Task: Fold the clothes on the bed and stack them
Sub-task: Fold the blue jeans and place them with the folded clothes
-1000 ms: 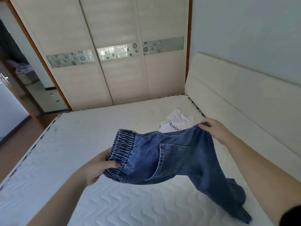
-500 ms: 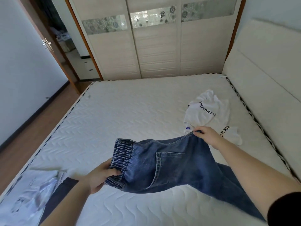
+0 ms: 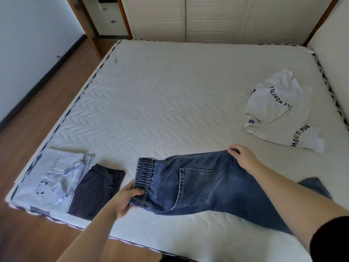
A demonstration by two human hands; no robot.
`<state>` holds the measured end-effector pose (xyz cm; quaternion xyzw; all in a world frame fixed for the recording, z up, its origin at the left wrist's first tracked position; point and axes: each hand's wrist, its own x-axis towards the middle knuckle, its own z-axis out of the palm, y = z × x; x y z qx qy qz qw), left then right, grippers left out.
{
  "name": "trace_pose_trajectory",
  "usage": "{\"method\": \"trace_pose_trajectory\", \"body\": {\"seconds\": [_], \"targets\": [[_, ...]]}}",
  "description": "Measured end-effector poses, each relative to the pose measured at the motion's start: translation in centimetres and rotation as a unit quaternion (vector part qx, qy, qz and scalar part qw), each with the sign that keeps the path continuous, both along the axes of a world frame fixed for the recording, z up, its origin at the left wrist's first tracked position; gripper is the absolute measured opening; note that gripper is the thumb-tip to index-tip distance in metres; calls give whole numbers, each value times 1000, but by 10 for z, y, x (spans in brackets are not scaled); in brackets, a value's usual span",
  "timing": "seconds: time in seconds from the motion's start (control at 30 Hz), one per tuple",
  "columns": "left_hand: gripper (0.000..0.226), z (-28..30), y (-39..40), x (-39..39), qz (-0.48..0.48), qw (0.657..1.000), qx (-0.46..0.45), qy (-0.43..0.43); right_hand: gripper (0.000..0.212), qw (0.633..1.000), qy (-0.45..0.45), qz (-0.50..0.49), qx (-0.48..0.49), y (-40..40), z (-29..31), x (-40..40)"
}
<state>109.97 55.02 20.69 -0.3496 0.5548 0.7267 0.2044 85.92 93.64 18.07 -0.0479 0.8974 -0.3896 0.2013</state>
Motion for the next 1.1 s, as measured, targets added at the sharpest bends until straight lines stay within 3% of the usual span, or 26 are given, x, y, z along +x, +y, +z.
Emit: {"method": "trace_pose_trajectory", "body": {"seconds": [0.3, 0.63, 0.93, 1.03, 1.1], "targets": [[50, -118, -81, -8, 70, 994, 31, -83, 12, 1000, 16, 2, 19, -106, -108, -28], [41, -217, -137, -47, 73, 994, -11, -87, 15, 995, 23, 67, 70, -168, -216, -81], [41, -269, -154, -68, 86, 983, -132, -94, 16, 992, 62, 62, 91, -196, -281, -109], [32, -276, -152, -68, 20, 955, -282, -86, 17, 987, 52, 63, 136, -206, -290, -107], [43, -279, -147, -68, -29, 922, -376, -90, 21, 975, 100, 58, 189, -214, -288, -98]]}}
